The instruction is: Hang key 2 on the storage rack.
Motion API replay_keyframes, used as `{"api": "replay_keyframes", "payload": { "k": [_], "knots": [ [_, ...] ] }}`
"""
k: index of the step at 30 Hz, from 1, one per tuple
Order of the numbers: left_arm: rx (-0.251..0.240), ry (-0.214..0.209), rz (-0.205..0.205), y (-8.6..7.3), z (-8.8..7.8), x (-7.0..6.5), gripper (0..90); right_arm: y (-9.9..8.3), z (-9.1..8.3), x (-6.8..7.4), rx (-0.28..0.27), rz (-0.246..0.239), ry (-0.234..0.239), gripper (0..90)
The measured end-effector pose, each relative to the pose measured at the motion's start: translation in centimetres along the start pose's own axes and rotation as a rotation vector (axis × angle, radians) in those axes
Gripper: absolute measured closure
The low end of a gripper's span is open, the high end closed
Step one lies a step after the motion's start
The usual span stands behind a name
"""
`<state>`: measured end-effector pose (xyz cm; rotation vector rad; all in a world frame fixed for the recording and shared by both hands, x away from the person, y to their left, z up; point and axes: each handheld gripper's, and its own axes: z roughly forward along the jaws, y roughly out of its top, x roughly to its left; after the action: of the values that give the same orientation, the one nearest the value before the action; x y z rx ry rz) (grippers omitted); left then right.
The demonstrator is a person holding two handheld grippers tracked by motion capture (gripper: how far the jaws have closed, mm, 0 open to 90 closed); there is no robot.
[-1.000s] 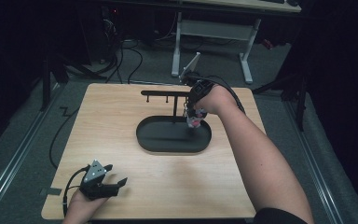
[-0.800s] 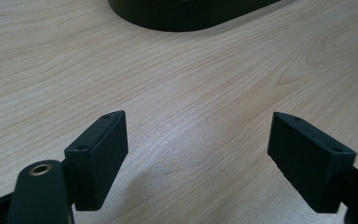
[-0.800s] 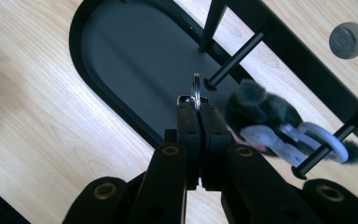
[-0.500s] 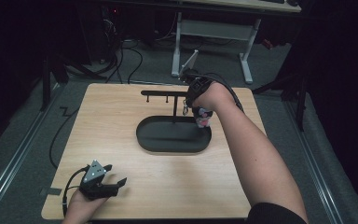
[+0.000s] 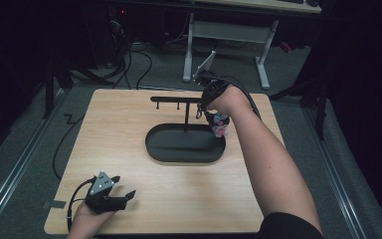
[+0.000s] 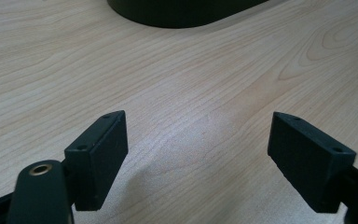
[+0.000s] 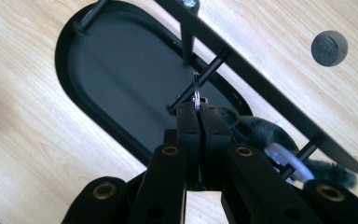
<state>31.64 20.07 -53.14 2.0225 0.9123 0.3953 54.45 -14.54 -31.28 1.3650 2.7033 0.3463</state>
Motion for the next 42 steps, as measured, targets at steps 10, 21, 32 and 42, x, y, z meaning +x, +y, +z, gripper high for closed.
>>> {"api": "replay_keyframes", "payload": {
  "k": [10, 21, 32, 42],
  "knots": [
    [0.004, -0.006, 0.004, 0.0, 0.0, 0.0, 20.5, 0.0, 0.5, -0.5, -0.039, 0.036, -0.035, 81.7],
    [0.004, -0.006, 0.009, 0.0, 0.1, -0.1, 20.5, -1.3, -0.6, -0.1, -0.065, 0.055, -0.028, 81.4],
    [0.016, -0.010, 0.029, 0.1, 0.3, -0.4, 20.5, -3.8, -0.1, 0.7, -0.068, 0.045, -0.009, 80.9],
    [0.012, -0.017, 0.038, 0.3, 0.3, -0.8, 20.5, -6.5, 1.6, 2.1, -0.086, 0.018, 0.012, 75.6]
  ]
}}
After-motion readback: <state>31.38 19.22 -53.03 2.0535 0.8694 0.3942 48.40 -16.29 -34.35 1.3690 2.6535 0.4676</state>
